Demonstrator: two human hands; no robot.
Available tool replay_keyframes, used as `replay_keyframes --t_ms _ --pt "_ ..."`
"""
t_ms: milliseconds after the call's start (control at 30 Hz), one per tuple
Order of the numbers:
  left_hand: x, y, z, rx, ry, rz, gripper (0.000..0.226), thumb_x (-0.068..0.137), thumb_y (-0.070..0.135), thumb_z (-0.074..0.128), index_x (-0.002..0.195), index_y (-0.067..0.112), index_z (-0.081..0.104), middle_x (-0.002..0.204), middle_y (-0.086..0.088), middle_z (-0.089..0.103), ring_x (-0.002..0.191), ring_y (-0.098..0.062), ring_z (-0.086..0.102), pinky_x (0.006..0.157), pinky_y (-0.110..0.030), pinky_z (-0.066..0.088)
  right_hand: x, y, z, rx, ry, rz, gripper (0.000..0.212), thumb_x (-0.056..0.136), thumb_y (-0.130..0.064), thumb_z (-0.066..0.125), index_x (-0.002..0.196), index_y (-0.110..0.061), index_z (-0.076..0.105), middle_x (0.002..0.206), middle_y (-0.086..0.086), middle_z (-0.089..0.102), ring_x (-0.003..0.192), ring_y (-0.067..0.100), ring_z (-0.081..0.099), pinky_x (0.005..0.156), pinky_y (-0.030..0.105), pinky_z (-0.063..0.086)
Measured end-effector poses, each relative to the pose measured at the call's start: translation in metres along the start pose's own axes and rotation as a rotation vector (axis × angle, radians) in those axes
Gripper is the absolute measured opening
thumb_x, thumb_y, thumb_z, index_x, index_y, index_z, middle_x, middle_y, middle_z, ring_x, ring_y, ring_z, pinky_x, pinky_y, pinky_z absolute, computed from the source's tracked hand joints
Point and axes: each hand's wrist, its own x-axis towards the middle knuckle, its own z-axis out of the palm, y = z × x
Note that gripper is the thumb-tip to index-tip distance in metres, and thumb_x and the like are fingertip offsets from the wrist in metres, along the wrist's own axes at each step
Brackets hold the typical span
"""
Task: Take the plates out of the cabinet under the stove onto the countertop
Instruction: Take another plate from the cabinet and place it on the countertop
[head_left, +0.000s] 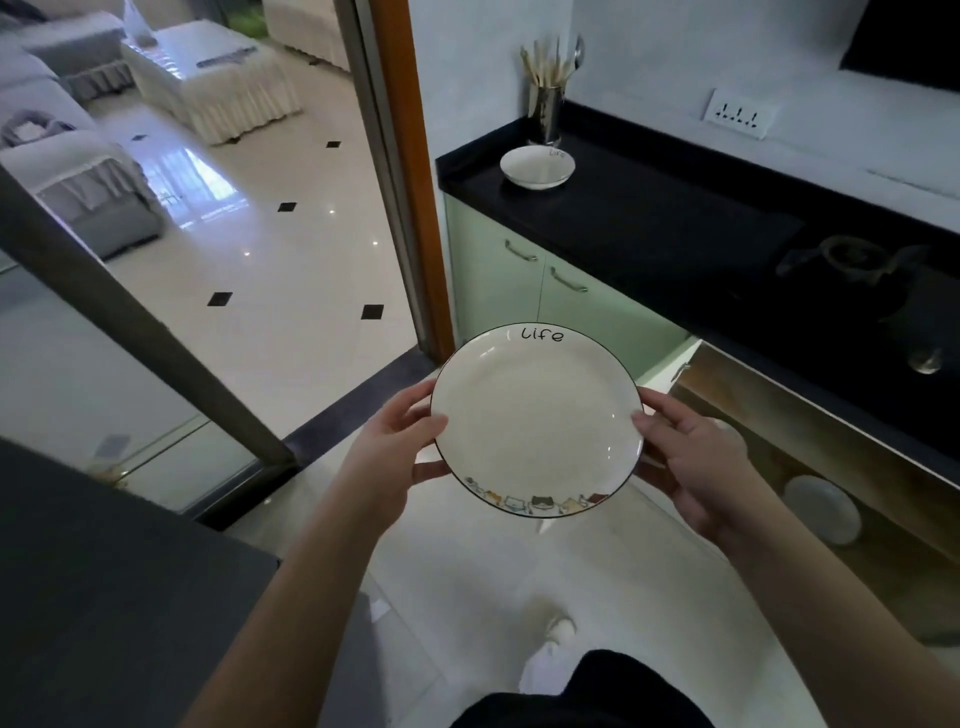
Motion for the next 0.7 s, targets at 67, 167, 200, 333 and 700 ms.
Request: replay_keyframes --t_ms 67,167,200,333,700 --pt "0.026 0.008 0.004 0.010 -0.009 -0.013 0.037 0.090 0.006 0.061 0.106 0.037 0.073 0.106 -0.001 0.075 0.095 -0.021 0.072 0.069 -0.040 0.061 0.020 -0.005 0.000 0.011 0.003 0.000 0.038 0.097 -0.011 0.054 0.088 -0.041 0.076 0.089 -0.006 0.077 0.074 0.009 0.071 0.059 0.023 0.057" --pt "0.062 0.019 0.010 0.027 -0.005 -0.014 0.036 0.091 0.005 0.060 0.109 0.034 0.073 0.106 -0.001 0.075 0.096 -0.021 0.072 0.069 -0.040 0.060 0.055 -0.015 -0.001 0.045 0.005 0.000 0.029 0.097 -0.011 0.054 0.098 -0.033 0.073 0.092 -0.003 0.077 0.076 0.010 0.072 0.060 0.024 0.057" --pt "0.073 0.024 0.011 0.029 -0.004 -0.012 0.036 0.091 0.006 0.060 0.110 0.034 0.072 0.107 -0.001 0.074 0.097 -0.021 0.071 0.069 -0.040 0.060 0.066 -0.020 0.001 0.054 0.000 -0.004 0.026 0.097 -0.010 0.054 0.101 -0.031 0.070 0.092 -0.003 0.077 0.076 0.010 0.071 0.059 0.023 0.057" --pt "0.110 0.046 0.007 0.046 0.022 -0.019 0.037 0.090 0.007 0.060 0.117 0.031 0.069 0.109 -0.005 0.074 0.102 -0.027 0.070 0.075 -0.044 0.060 0.111 -0.041 0.015 0.069 -0.042 -0.004 0.025 0.098 -0.009 0.053 0.104 -0.028 0.068 0.092 -0.003 0.077 0.075 0.010 0.071 0.061 0.024 0.057" --pt "0.216 0.082 -0.049 -0.035 0.066 -0.026 0.046 0.074 0.020 0.071 0.119 0.028 0.069 0.114 -0.011 0.071 0.106 -0.037 0.067 0.079 -0.050 0.058 0.227 -0.070 0.082 -0.026 -0.097 0.047 0.030 0.097 -0.008 0.049 0.110 -0.029 0.066 0.093 -0.003 0.077 0.076 0.010 0.071 0.064 0.027 0.056"
